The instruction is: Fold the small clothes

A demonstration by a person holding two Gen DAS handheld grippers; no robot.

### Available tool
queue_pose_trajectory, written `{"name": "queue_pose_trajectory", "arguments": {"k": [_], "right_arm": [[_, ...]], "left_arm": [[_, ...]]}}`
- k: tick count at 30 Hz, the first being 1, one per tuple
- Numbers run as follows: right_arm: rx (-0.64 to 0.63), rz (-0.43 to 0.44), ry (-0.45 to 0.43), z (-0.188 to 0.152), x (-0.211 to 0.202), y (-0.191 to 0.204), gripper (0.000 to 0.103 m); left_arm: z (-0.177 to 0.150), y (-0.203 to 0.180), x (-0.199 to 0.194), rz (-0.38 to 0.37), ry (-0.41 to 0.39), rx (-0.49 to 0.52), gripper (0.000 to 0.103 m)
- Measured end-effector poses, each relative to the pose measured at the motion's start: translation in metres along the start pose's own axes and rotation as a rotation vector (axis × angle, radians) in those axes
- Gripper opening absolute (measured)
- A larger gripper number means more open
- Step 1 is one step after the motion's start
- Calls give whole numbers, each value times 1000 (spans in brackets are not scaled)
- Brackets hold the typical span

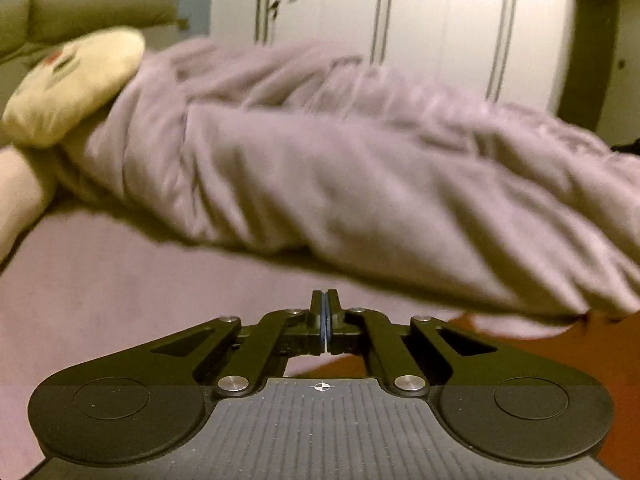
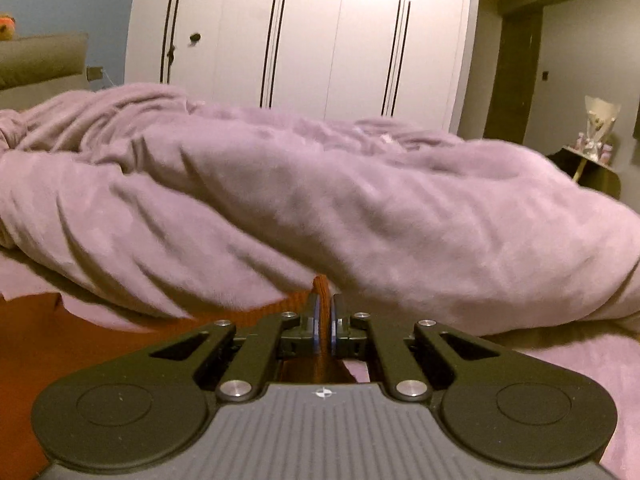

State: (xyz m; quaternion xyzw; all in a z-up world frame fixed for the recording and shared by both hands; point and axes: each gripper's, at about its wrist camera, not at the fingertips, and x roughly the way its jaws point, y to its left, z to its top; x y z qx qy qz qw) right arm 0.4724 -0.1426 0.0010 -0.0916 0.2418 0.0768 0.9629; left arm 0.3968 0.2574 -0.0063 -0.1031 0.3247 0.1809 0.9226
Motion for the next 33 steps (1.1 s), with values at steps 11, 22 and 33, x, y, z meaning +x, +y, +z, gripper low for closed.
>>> {"name": "queue_pose_trajectory", "arguments": {"k": [11,22,33], "right_arm": [[64,69,73,-44,-35,-15,36],[135,137,82,-85,-90,-6,54],[143,113,123,-111,-108,-5,64]], "left_arm": [[-47,-1,15,-148,170,49,45],[-36,-13,8,-18,131,32,8],[-33,-5,5,87,129,27,27]]}}
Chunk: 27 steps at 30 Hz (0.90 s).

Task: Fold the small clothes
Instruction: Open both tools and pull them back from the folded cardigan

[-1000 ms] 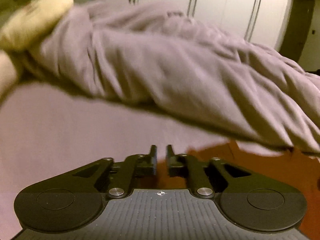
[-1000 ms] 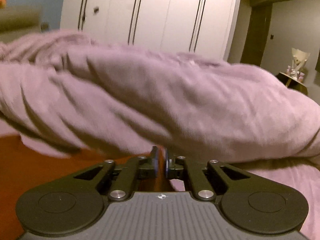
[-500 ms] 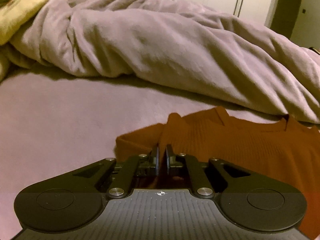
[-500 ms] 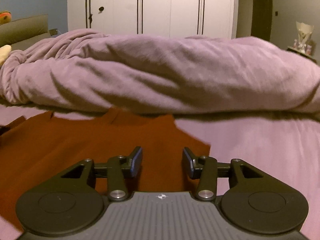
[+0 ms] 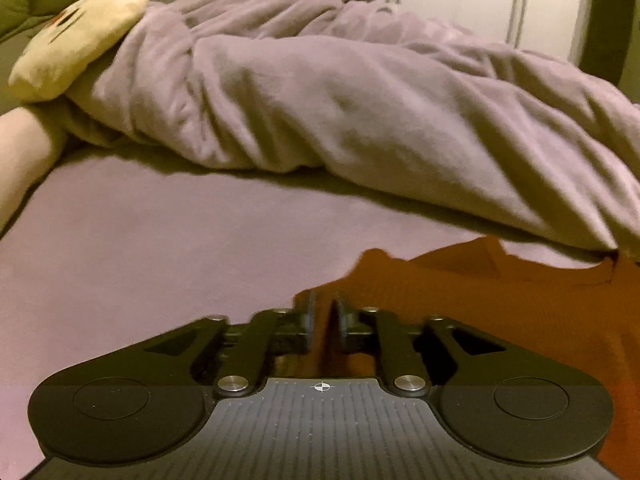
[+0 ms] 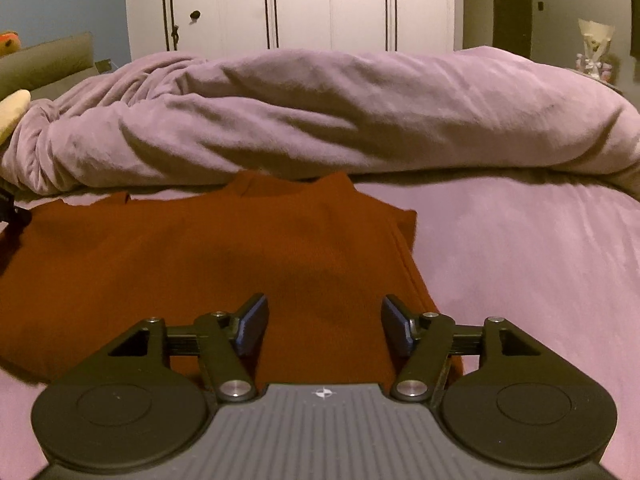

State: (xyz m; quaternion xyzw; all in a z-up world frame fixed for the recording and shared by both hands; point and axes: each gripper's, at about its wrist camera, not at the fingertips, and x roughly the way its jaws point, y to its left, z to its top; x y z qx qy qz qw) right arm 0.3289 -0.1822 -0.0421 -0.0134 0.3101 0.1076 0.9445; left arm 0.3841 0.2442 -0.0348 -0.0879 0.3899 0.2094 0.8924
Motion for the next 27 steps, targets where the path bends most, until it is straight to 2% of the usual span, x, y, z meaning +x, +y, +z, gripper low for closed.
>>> {"name": "queue_pose_trajectory", "arguments": {"k": [1,2,5,7,11,14,17,18,20,24,27], "right_arm": [[0,-3,0,-1,-2,-1,65],[2,-5,-2,-2,-5,-1,65],[17,-4,-3,-7,-15,-4,66],[11,-7,-3,-10,-20,-4,67],[-20,-14,-10,-16,-34,-2,68],[-32,-10,-13,-20,-40,-1,70],[-12,-9,5,-23,-40,-1,70],[-2,-6,8,-23,-41,-1,70],[15,5,9,-24,-43,0,70],[20,10,18,-27,-45,5,71],[38,11,33,-30,-44,6,71]], "left_arm": [[-2,2,-1,20,-1,-3,48],[-5,5,-3,31,1,-3,59],[-13,11,-10,27,16,19,65],[-20,15,-18,3,34,14,77],[-46,29,-39,-110,71,-30,88],[-67,41,-46,-175,135,-71,88],[-77,50,-46,-207,154,-110,84],[-78,51,-47,-225,158,-127,80],[-74,52,-45,-296,176,-170,56],[-70,45,-29,-328,225,-203,57],[-68,42,-24,-337,226,-222,58]]}}
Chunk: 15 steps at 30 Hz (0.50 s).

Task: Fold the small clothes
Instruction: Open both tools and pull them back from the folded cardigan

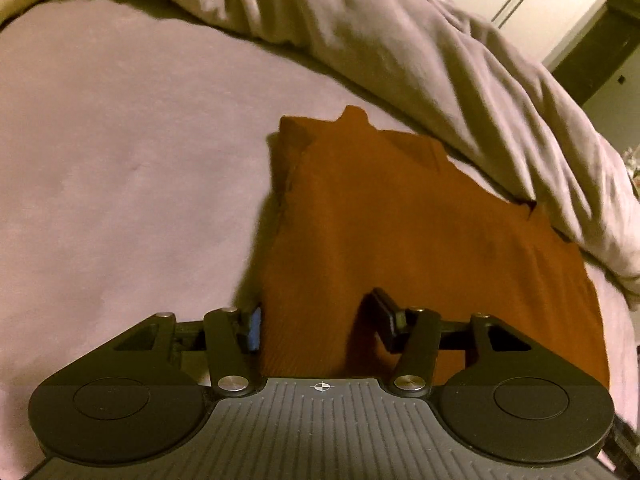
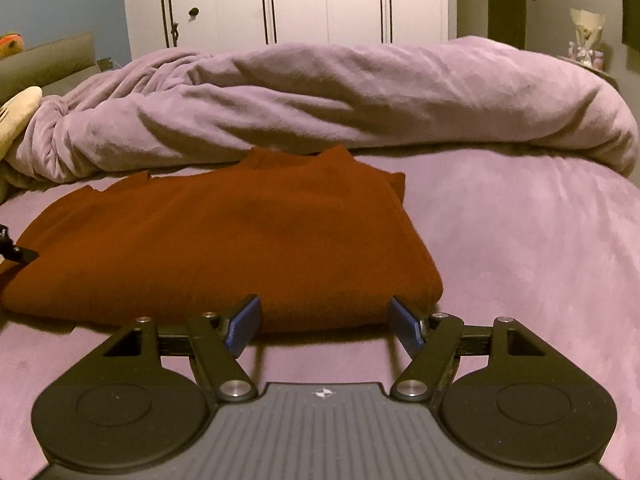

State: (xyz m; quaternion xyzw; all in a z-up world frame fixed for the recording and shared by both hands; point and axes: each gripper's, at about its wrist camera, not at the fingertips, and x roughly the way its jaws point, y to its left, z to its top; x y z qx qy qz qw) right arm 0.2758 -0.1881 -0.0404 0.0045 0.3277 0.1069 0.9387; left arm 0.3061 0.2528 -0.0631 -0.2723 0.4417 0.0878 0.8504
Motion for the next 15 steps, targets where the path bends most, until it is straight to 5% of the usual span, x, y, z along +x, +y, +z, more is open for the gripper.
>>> {"name": "queue_pose_trajectory", "arguments": {"k": [4,6,8,10,15], "right_arm": [[27,10,17,-6,-1,-2,71],[28,11,18,-9,-3,-2,71],[25,11,15,-9,-5,-2,71],[19,10,6,-9,-7,-4,71],[20,6,-4,-8,-11,-6,71]], "left_arm": [[2,-6,2,-22,-7,38,32],[3,-5,1,-20,-8,22,32],[2,-1,-2,-1,-21,7,53],[-2,1,-7,32,-45,21,64],[-9,5,-8,-19,-25,42,86]]}}
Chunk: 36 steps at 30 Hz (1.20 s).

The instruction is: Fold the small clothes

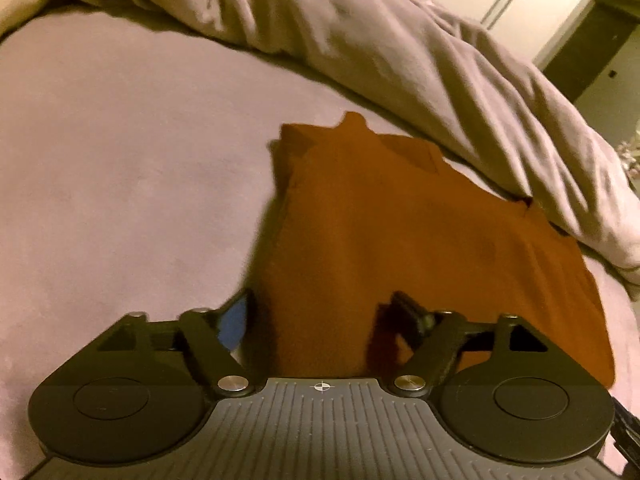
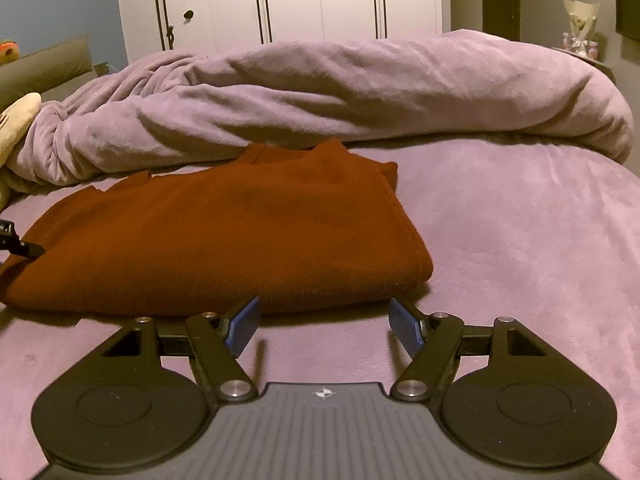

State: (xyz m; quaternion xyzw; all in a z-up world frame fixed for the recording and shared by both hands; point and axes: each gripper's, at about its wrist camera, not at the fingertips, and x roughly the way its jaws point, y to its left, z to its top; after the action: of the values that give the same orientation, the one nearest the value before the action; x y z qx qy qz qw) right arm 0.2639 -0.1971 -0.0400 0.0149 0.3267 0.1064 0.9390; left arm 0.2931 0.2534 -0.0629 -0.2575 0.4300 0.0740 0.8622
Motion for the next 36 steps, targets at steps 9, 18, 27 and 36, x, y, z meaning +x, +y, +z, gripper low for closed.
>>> {"name": "queue_pose_trajectory", "arguments": {"k": [9,18,27,36], "right_arm": [[-5,20,11,-6,-5,13,71],[-27,32,-19,2,-6,31,71],[-32,48,-21,2,-8,39,71],[12,31,-49,3,-15,22,71]], "left_arm": [[9,-3,13,-91,41,-45,61],[26,25,37,-202,86,-227,42],[33,23,31,-200,93,-241,19],[56,-68,-28,-235,4,-74,18]]}}
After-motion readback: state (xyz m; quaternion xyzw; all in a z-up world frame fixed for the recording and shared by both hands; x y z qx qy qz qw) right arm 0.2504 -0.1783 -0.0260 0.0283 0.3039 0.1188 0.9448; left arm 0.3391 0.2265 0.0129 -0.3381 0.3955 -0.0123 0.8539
